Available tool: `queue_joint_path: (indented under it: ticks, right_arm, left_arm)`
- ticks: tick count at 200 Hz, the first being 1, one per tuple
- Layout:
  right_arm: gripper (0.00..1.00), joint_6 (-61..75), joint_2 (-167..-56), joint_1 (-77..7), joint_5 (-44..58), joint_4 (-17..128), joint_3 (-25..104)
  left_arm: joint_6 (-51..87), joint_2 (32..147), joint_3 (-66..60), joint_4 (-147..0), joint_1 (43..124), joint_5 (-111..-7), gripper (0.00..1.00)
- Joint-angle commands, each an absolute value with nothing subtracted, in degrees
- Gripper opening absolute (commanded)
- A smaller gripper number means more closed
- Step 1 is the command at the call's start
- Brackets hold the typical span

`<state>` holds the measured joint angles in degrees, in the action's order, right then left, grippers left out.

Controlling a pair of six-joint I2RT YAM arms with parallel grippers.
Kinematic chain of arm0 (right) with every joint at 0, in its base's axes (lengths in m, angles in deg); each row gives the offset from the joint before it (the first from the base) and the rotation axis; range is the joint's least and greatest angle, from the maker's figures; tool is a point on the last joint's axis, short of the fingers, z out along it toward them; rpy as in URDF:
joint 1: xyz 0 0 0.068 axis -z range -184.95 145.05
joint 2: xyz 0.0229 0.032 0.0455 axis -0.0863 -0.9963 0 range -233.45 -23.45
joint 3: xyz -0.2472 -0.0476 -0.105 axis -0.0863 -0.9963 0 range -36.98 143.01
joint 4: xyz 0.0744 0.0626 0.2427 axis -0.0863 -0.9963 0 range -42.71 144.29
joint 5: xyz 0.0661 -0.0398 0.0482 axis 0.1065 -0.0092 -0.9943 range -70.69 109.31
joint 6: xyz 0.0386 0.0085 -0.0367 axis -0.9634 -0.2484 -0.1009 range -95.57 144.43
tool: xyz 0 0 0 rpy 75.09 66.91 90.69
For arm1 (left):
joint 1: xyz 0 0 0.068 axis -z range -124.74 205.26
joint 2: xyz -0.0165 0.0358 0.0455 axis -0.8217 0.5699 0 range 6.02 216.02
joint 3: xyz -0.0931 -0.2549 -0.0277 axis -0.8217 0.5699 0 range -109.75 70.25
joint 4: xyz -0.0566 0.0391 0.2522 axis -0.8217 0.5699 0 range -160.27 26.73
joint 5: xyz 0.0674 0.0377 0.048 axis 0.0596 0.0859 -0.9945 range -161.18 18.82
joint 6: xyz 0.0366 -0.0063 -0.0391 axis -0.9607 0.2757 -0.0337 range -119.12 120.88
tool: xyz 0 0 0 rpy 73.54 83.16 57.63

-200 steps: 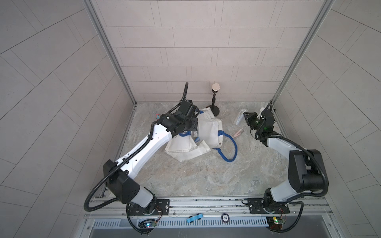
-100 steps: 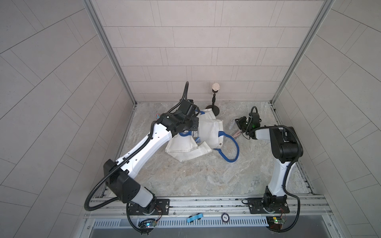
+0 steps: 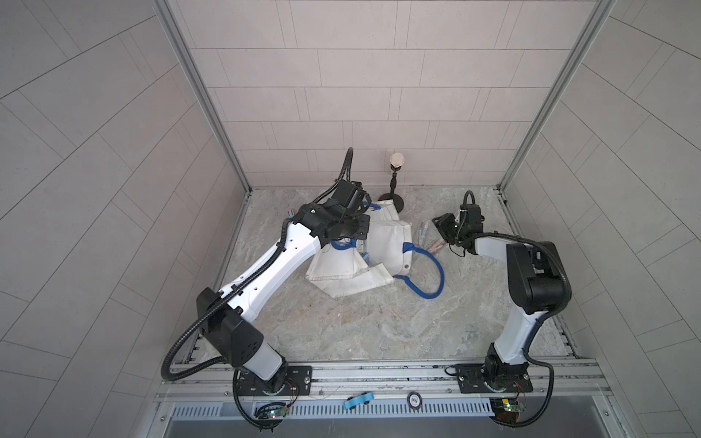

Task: Take out the compass set from the canvas bag
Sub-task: Place the compass set at the center of the board, then adjust the canvas bag at the center of the board.

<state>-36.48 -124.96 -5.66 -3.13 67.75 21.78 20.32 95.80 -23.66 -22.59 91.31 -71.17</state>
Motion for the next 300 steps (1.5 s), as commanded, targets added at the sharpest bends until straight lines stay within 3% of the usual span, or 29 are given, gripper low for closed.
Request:
queue_joint_path:
  ticks: [1,23,55,83,115,169,215,274,300]
  right_arm:
    - [0.45,-32.45,-114.85,-6.15,-1.75,61.52,19.63]
    - [0.4,-30.08,-104.92,-9.68,-3.38,57.39,16.55]
    - [0.35,-27.76,-97.91,-23.41,-4.71,52.62,14.0]
    - [0.34,-30.33,-99.58,-33.64,-3.89,56.95,12.0]
    - [0.3,-30.71,-102.59,-39.54,-4.5,60.83,11.54]
    - [0.34,-26.99,-106.17,-48.7,-10.7,59.77,11.88]
    - [0.37,-27.67,-108.02,-51.53,-7.76,61.4,10.57]
    - [0.44,-34.34,-102.9,-49.33,11.44,57.2,7.59]
    - [0.46,-39.63,-99.93,-45.66,14.13,58.42,4.84]
  left_arm:
    - [18.35,96.71,-26.86,-21.35,91.98,-71.22,0.0]
    - [17.68,97.45,-28.03,-20.48,92.64,-71.44,0.0]
    - [17.94,98.02,-28.29,-20.51,92.88,-71.56,0.0]
    - [18.61,98.13,-28.18,-20.77,92.88,-71.88,0.0]
    - [19.49,98.44,-27.84,-21.69,92.97,-72.57,0.0]
    - [21.0,100.74,-29.85,-23.5,92.96,-74.53,0.0]
    - [21.58,102.73,-31.99,-22.28,93.8,-74.2,0.0]
    - [22.05,100.15,-27.52,-18.84,95.96,-75.12,0.0]
    - [22.37,98.51,-25.91,-17.82,96.47,-75.77,0.0]
